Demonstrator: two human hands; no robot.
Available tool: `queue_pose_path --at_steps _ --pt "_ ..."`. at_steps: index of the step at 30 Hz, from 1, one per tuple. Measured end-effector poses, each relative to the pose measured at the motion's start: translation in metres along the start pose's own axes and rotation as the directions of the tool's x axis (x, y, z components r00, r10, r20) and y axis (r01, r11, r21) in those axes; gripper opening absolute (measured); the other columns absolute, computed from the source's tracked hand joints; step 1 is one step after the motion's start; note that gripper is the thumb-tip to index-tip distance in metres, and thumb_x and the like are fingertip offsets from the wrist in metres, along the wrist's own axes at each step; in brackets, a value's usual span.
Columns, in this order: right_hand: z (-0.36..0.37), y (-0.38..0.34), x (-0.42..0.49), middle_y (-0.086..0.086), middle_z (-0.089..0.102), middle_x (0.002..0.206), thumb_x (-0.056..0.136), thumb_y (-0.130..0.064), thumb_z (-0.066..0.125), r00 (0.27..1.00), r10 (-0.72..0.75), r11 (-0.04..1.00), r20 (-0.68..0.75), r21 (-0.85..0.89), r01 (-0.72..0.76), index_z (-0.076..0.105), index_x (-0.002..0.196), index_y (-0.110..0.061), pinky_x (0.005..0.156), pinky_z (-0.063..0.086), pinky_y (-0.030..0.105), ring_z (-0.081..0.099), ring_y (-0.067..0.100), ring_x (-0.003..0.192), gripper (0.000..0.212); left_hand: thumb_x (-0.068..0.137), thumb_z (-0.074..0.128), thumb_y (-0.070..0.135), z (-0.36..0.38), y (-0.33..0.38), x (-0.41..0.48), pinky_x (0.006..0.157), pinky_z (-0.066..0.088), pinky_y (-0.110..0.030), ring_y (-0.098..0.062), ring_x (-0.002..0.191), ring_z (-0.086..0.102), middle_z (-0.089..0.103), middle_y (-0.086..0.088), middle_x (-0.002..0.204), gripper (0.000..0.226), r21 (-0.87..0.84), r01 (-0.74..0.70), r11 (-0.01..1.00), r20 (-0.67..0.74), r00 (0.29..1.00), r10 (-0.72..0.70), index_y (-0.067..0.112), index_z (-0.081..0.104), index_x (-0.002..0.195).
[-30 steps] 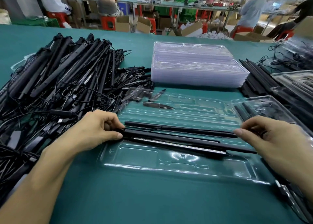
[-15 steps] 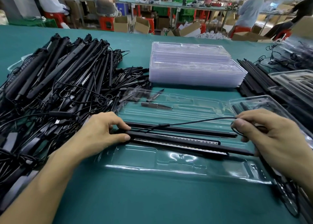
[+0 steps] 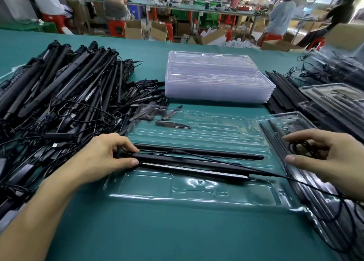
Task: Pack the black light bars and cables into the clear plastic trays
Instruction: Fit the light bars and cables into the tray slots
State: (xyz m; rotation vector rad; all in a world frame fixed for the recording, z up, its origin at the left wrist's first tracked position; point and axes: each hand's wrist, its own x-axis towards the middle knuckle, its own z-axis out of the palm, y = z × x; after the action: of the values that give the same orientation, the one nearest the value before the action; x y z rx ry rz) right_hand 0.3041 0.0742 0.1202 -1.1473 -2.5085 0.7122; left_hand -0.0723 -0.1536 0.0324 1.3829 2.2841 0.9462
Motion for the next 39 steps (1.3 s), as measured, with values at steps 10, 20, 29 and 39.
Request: queue_pose_path --at_steps 10,20,29,39 --pt "-0.004 -0.033 -0.014 -0.020 0.057 0.106 0.082 -0.061 0.065 0.932 -0.322 0.945 -0.165 -0.004 0.326 0.065 0.104 -0.050 0.074 0.044 0.005 0.061 0.004 0.092 0.025 0.067 0.081 0.061 0.030 0.027 0.005 0.086 0.052 -0.040 -0.004 0.092 0.063 0.068 0.020 0.091 0.032 0.042 -0.244 0.969 0.004 0.970 0.244 0.038 0.071 0.088" --pt "-0.002 0.029 -0.035 -0.022 0.036 0.088 0.023 -0.104 0.050 0.980 0.168 0.881 0.107 -0.463 -0.100 0.051 0.119 -0.057 0.064 0.044 0.029 0.049 0.006 0.074 0.108 0.055 0.079 0.055 0.024 0.020 0.006 0.078 0.053 -0.043 -0.004 0.083 0.065 0.069 0.019 0.085 0.031 -0.011 -0.143 0.990 -0.030 0.989 0.143 0.042 0.070 0.082" --pt "0.050 0.003 -0.059 -0.017 0.046 0.083 0.059 -0.063 0.048 0.983 0.166 0.910 0.074 -0.395 -0.124 0.014 0.129 -0.056 0.075 0.049 0.035 0.054 0.015 0.086 0.078 0.058 0.083 0.032 0.028 0.017 0.005 0.079 0.050 -0.022 -0.004 0.080 0.067 0.073 0.011 0.084 0.021 -0.139 -0.169 0.976 -0.068 0.985 0.161 0.024 0.076 0.077" --pt "0.044 0.000 -0.049 -0.015 0.061 0.064 0.077 -0.030 0.063 0.990 0.129 0.977 -0.060 -0.166 -0.137 0.063 0.088 -0.051 0.064 0.043 0.030 0.056 0.002 0.069 0.024 0.062 0.081 0.038 0.036 0.011 0.001 0.088 0.048 -0.042 -0.012 0.091 0.063 0.069 0.008 0.084 0.019 -0.115 -0.176 0.978 -0.167 0.974 0.156 0.032 0.075 0.079"
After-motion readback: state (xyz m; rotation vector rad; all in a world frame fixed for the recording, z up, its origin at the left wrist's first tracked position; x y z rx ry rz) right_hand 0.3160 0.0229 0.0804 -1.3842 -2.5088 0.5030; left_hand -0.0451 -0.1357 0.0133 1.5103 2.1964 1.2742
